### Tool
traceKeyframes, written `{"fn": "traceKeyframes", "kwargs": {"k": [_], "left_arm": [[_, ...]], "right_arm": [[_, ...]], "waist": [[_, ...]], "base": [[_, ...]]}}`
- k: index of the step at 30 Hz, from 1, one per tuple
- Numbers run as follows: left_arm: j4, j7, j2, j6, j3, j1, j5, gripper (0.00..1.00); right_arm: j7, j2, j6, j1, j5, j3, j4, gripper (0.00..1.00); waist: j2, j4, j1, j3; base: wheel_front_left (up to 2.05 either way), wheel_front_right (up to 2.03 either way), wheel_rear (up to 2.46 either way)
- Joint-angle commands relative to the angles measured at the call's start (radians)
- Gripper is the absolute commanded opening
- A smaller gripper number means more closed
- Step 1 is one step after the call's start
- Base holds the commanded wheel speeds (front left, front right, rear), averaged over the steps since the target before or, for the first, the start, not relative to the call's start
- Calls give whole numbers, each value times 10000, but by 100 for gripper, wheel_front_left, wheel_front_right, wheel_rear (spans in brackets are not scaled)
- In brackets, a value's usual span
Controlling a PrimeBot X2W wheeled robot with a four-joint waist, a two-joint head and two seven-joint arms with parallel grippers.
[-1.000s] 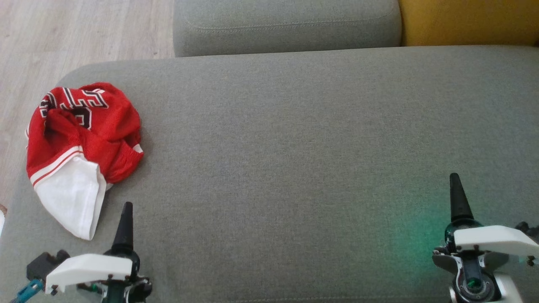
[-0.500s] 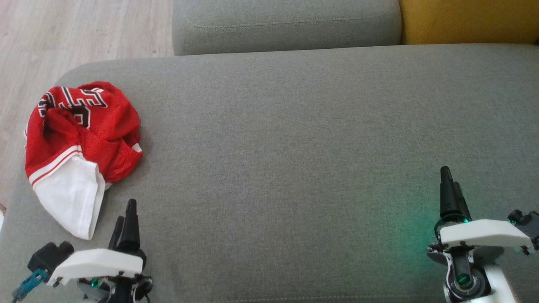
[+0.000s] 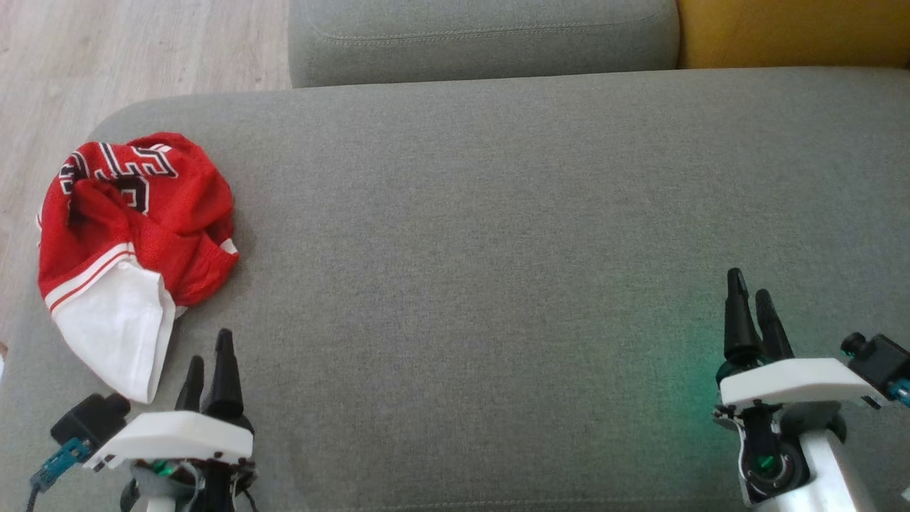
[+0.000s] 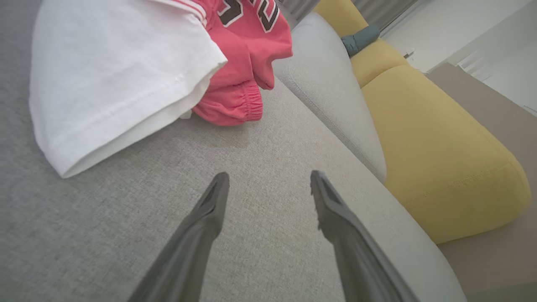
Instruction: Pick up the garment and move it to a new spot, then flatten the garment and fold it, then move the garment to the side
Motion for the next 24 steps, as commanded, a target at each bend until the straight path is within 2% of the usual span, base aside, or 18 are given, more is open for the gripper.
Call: {"fn": "traceKeyframes", "kwargs": {"k": [1,24], "left_arm": [[-326,-173,160,75,157,-539,411,100],[-494,-816,200,586,-35,-683,3048,100]], "right_arm": [[-177,-98,44,-582,-427,208,-263,100],[-824,-92,58,-1019,-3172,635,100,100]], "waist": [[0,-2,0,10],[0,-28,0,189]], "base": [[0,0,0],[0,0,0]]}}
